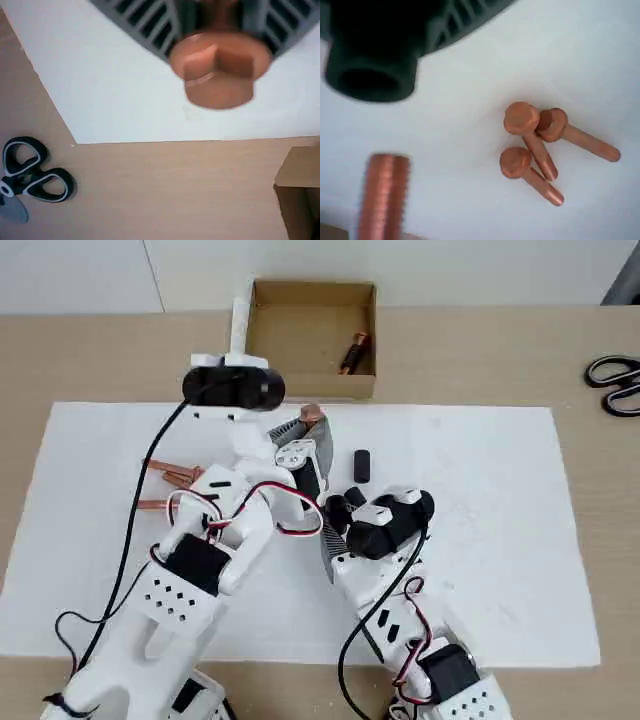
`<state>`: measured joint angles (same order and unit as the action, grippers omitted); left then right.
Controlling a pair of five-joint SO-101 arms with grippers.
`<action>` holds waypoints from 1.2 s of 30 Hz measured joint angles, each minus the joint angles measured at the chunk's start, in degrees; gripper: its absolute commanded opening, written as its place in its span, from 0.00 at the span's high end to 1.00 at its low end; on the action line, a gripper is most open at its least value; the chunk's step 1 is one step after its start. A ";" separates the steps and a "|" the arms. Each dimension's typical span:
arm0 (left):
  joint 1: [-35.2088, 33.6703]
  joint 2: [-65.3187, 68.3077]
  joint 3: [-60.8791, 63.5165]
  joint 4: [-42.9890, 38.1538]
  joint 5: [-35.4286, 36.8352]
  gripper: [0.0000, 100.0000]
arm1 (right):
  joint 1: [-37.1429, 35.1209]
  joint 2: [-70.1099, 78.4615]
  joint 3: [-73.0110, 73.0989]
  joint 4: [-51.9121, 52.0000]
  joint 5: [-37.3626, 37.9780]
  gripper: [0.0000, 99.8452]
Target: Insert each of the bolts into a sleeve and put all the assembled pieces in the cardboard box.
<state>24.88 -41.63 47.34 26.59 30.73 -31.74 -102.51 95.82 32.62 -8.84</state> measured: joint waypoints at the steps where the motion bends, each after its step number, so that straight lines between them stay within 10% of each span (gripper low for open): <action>1: 0.00 0.00 0.35 -0.53 0.00 1.00 | 0.00 0.00 0.09 0.00 0.00 1.00; 36: 4.04 -4.66 4.75 -0.88 0.00 1.00 | -0.09 0.00 0.09 0.00 0.00 1.00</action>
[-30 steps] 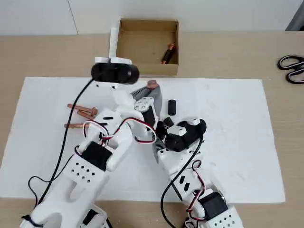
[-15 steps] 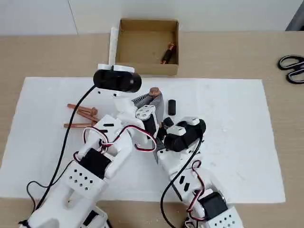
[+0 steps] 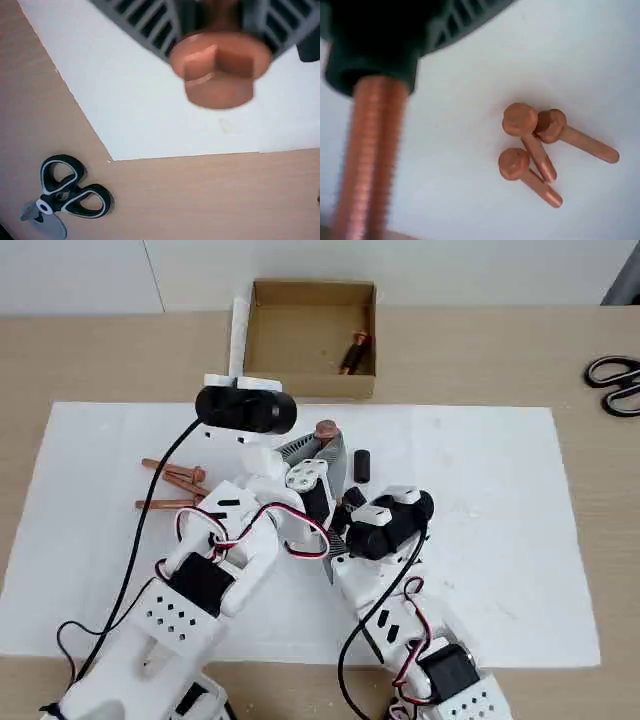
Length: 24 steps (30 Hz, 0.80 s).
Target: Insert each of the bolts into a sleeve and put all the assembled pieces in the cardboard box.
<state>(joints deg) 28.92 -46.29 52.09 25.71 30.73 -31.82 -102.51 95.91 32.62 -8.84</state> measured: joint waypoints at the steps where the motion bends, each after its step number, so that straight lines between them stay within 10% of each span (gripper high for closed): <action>1: 0.00 0.00 0.00 0.00 0.00 1.00 | 0.00 0.00 0.00 0.00 0.00 1.00; 24: 0.18 -0.35 6.42 -6.15 -3.52 1.00 | -0.09 0.00 0.00 0.00 0.00 1.00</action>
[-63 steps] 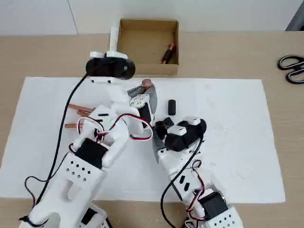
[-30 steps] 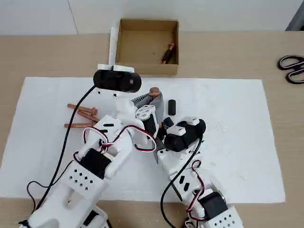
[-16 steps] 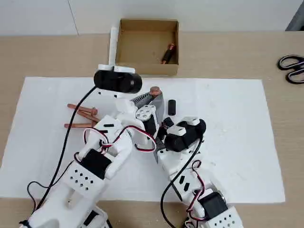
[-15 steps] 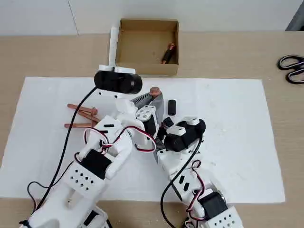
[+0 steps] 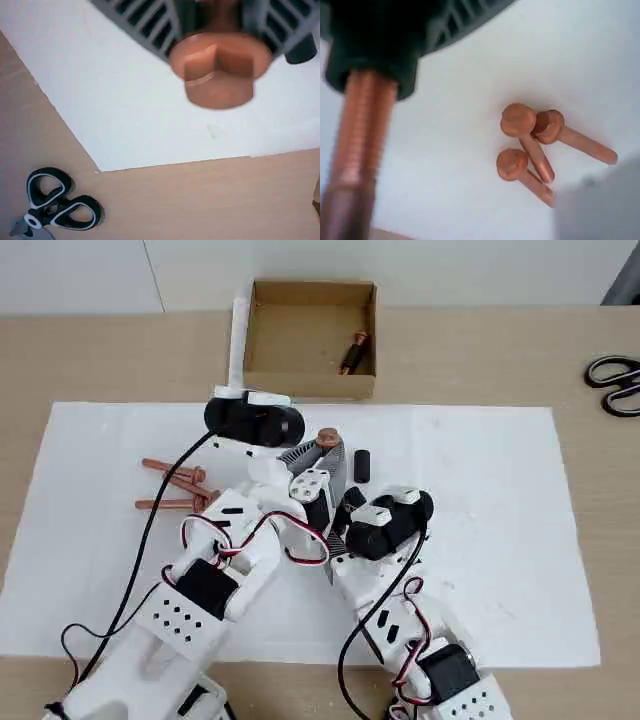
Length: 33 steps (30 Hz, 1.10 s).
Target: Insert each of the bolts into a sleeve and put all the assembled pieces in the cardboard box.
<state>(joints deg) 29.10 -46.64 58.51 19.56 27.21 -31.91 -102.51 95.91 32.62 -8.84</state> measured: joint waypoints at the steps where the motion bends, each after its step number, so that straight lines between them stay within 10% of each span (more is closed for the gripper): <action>1: 0.00 0.00 0.44 0.00 0.00 1.00 | 0.00 0.00 0.00 0.00 0.00 1.00; 33: 0.35 -7.03 2.55 10.46 -3.52 1.00 | -0.35 0.00 0.00 0.26 -0.09 1.00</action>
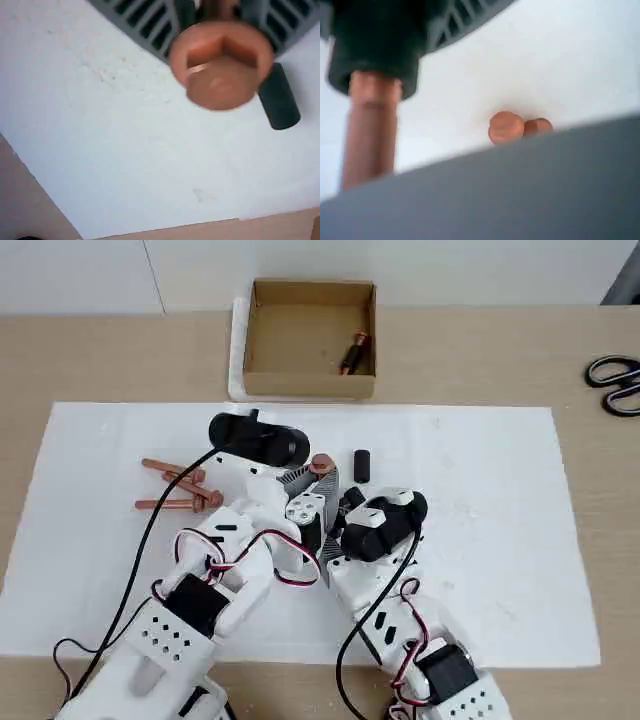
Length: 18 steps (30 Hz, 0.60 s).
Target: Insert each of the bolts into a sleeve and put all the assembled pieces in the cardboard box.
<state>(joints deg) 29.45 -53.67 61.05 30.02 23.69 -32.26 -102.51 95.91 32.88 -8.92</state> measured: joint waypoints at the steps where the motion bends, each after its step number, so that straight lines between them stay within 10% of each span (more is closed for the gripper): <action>1: 0.00 0.00 0.18 -0.09 0.00 1.00 | 0.00 0.00 0.00 0.00 0.00 1.00; 18: 0.00 0.00 0.26 0.35 0.00 1.00 | -1.41 0.09 0.00 0.00 2.55 1.00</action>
<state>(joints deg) 29.45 -53.67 61.32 30.37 23.69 -33.67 -102.42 95.91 32.88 -6.37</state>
